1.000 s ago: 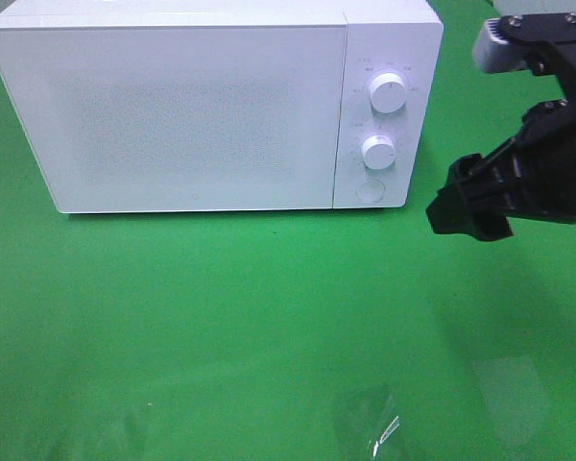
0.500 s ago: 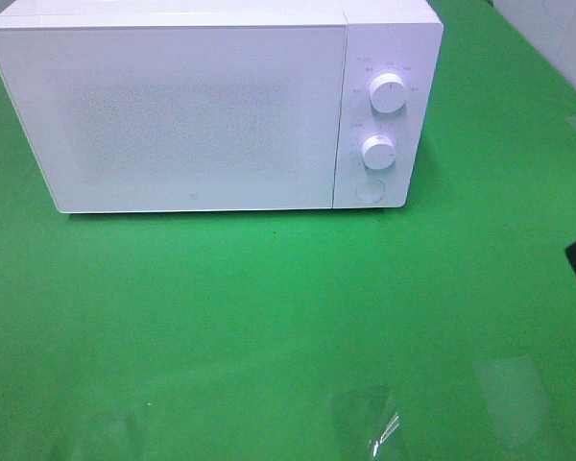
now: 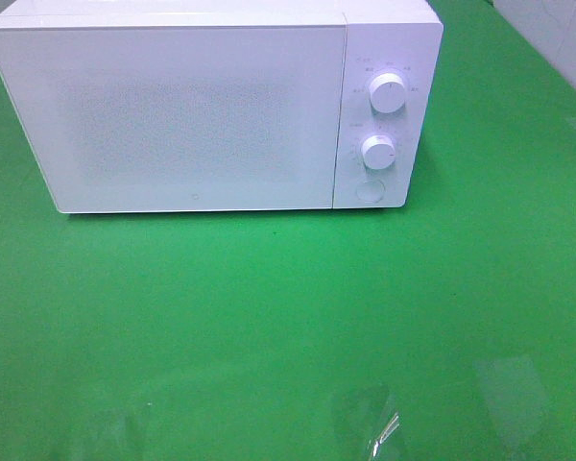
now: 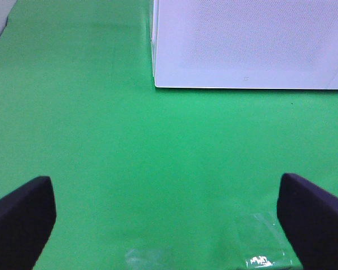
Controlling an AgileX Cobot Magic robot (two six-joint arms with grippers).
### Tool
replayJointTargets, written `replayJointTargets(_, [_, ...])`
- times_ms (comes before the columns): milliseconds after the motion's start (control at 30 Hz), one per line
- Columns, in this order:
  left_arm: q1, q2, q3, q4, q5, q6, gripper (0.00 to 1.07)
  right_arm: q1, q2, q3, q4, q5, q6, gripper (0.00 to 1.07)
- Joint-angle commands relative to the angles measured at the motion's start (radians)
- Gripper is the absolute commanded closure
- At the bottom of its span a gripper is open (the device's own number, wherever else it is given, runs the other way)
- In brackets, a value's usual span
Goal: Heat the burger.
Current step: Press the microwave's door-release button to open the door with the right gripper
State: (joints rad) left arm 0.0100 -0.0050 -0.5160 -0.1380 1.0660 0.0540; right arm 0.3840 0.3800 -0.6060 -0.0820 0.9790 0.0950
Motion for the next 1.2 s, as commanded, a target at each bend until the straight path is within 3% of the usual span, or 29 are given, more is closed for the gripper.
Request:
replayJointTargets(33, [0.003,-0.016,-0.001,-0.003,0.005,-0.005,0.06,-0.066,-0.058,0.020,0.003,0.004,0.003,0.33])
replayJointTargets(133, [0.003,-0.016,-0.001,-0.003,0.005,-0.005,0.06,-0.145,-0.149,0.047,0.001,0.002,-0.007,0.33])
replayJointTargets(367, [0.003,-0.016,-0.001,-0.003,0.005,-0.005,0.06,-0.233,-0.290,0.094,0.004,-0.005,-0.004,0.33])
replayJointTargets(667, [0.003,-0.016,-0.001,-0.003,0.005,-0.005,0.06,-0.244,-0.412,0.115,0.022,-0.021,-0.008,0.33])
replayJointTargets(1200, [0.003,-0.014,-0.001,-0.002,0.005,-0.005,0.06,-0.244,-0.411,0.115,0.023,-0.021,-0.008,0.33])
